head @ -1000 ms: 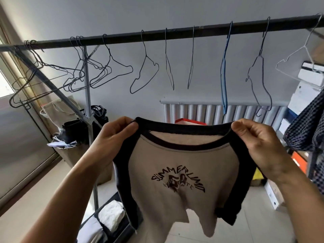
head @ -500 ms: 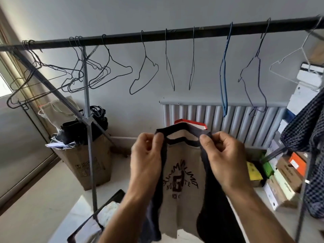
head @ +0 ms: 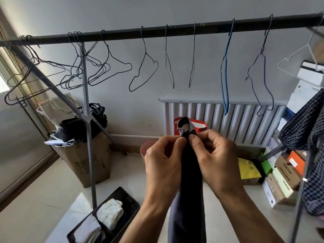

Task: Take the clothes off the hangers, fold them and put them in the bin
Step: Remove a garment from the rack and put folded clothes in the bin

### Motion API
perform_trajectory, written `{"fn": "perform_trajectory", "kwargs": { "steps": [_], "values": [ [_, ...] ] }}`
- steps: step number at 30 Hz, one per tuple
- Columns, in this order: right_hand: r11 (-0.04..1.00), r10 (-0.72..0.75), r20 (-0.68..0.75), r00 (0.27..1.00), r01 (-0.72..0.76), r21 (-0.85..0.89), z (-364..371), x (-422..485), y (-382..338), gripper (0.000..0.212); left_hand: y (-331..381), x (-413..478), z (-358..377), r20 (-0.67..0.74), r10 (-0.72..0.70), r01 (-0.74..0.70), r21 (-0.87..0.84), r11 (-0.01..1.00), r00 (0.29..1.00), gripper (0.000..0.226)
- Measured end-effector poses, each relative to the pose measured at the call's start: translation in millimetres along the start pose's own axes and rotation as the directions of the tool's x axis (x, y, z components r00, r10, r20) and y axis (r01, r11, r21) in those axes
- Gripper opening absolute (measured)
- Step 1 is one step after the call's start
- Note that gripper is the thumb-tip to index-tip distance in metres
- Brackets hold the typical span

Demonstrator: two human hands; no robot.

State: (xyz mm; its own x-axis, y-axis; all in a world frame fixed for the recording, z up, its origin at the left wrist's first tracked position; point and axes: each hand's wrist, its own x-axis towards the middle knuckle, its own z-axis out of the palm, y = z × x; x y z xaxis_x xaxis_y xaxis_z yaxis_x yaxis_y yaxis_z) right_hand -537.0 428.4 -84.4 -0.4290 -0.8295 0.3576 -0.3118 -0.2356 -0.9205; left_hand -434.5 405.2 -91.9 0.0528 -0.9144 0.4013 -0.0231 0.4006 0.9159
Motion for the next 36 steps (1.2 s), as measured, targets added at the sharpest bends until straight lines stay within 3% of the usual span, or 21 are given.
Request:
{"fn": "perform_trajectory", "kwargs": {
  "steps": [6, 10, 14, 15, 17, 19, 21, 23, 26, 29, 34, 36],
  "values": [
    [0.995, -0.071, -0.013, 0.997, 0.070, -0.078, -0.8, -0.5, -1.9, 0.027, 4.7, -5.4, 4.4, 0.052, -0.007, 0.010, -0.067, 0.998, 0.999, 0.017],
    [0.993, -0.080, 0.042, 0.996, 0.083, -0.088, -2.0, -1.2, -2.9, 0.038, 9.6, -11.3, 6.0, 0.122, -0.046, 0.065, -0.161, 0.985, 0.992, 0.044],
    [0.992, -0.082, 0.094, 0.992, 0.091, -0.093, -4.4, 3.6, 2.9, 0.016, 14.7, -13.0, 3.6, 0.169, -0.096, 0.135, -0.236, 0.962, 0.981, 0.045],
    [0.992, -0.083, 0.112, 0.990, 0.093, -0.086, -6.0, 4.9, 4.0, 0.012, 13.4, -9.9, 0.8, 0.156, -0.068, 0.100, -0.211, 0.972, 0.985, 0.037],
    [0.992, -0.084, 0.153, 0.985, 0.097, -0.078, -8.9, 6.4, 4.0, 0.010, 5.8, 7.0, -11.3, 0.107, 0.149, -0.157, 0.070, 0.985, 0.983, 0.027],
    [0.998, -0.055, 0.230, 0.972, 0.063, -0.030, -11.8, 7.7, 1.0, 0.013, 1.8, 33.5, -23.1, 0.293, 0.342, -0.434, 0.351, 0.830, 0.893, 0.047],
    [0.997, -0.062, 0.304, 0.951, 0.045, 0.064, -13.8, 11.0, -3.9, 0.016, 6.1, 60.8, -27.0, 0.541, 0.336, -0.585, 0.393, 0.709, 0.771, 0.052],
    [0.990, -0.086, 0.312, 0.946, 0.046, 0.134, -16.2, 15.7, -9.2, 0.014, 15.3, 74.7, -24.3, 0.629, 0.282, -0.589, 0.351, 0.728, 0.724, 0.044],
    [0.979, -0.114, 0.257, 0.960, 0.065, 0.194, -19.7, 23.3, -12.4, 0.009, 22.8, 79.1, -15.4, 0.622, 0.218, -0.454, 0.249, 0.856, 0.752, 0.025],
    [0.981, -0.128, 0.218, 0.967, 0.091, 0.172, -27.1, 27.6, -10.1, 0.012, 31.1, 86.3, -6.5, 0.654, 0.222, -0.465, 0.223, 0.856, 0.723, 0.015],
    [0.998, -0.070, 0.302, 0.951, 0.068, 0.015, -35.9, 25.7, 1.8, 0.022, 49.6, 100.6, 1.5, 0.728, 0.230, -0.586, 0.279, 0.761, 0.645, 0.042],
    [0.998, -0.052, 0.310, 0.949, 0.058, -0.007, -35.9, 24.6, 8.4, 0.019, 58.7, 103.5, 1.2, 0.750, 0.237, -0.621, 0.281, 0.732, 0.618, 0.041]
  ]
}}
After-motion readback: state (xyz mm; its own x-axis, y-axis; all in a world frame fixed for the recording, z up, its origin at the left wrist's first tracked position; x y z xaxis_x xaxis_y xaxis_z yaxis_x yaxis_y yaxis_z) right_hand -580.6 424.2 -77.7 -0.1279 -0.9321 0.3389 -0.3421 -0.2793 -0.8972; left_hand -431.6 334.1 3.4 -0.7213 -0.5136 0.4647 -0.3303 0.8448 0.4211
